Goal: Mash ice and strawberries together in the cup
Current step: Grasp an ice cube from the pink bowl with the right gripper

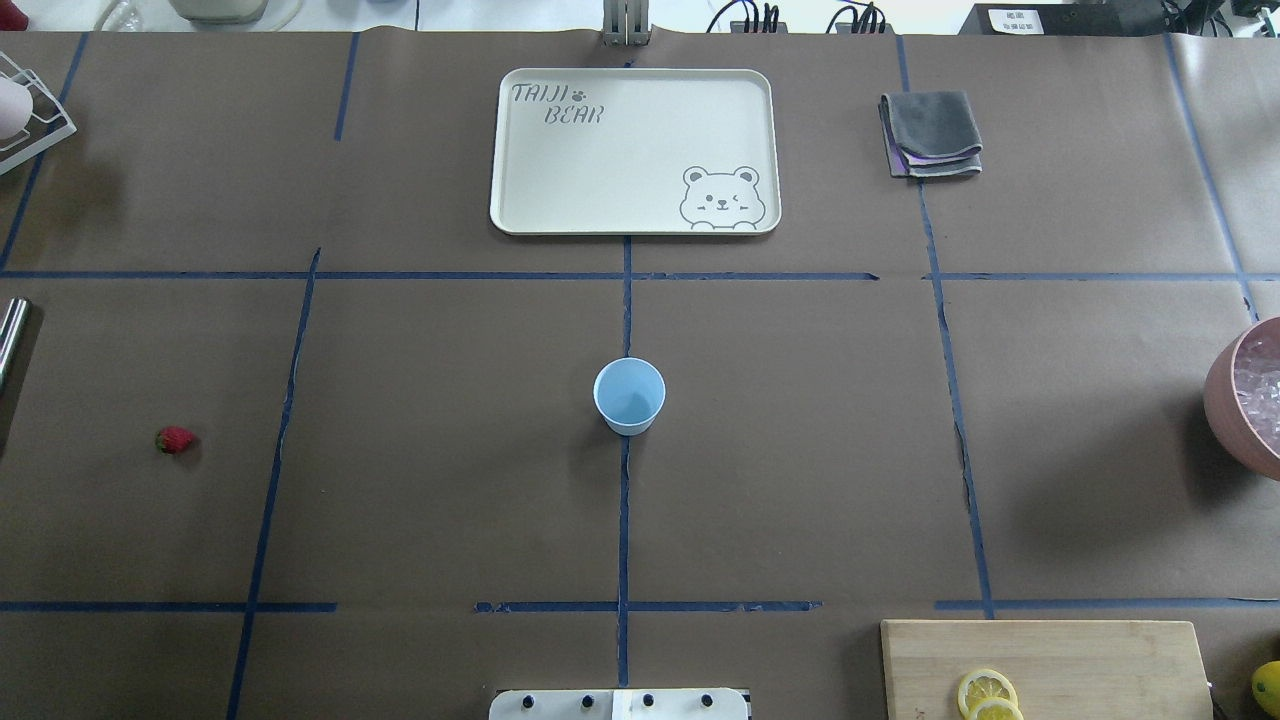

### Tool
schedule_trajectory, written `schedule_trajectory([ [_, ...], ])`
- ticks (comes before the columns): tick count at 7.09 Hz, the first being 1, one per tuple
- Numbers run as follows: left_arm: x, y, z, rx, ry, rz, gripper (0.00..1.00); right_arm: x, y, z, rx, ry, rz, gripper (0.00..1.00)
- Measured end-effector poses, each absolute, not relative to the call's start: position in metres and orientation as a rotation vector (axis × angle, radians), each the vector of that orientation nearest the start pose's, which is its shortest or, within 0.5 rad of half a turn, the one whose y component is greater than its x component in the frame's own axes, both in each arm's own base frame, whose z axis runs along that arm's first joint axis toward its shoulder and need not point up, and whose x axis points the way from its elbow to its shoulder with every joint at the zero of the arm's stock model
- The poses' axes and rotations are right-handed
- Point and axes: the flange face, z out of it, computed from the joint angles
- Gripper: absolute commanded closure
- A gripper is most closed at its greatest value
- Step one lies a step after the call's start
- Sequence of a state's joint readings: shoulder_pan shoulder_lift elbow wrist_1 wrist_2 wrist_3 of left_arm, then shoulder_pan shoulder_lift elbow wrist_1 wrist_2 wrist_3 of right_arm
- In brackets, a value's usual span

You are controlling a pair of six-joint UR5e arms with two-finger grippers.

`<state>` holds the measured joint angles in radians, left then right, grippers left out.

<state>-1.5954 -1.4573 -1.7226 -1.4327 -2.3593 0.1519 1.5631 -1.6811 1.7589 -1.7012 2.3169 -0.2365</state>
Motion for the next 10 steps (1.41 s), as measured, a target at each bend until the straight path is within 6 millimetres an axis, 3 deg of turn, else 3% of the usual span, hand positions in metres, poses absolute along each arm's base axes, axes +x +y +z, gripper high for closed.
schedule_trajectory([
  [10,-0.0705,-0.4302,0.6488,-0.023,0.796,0.085,0.00,0.0602,-0.4370,0.6296,0.037,-0.766,-0.209,0.00],
])
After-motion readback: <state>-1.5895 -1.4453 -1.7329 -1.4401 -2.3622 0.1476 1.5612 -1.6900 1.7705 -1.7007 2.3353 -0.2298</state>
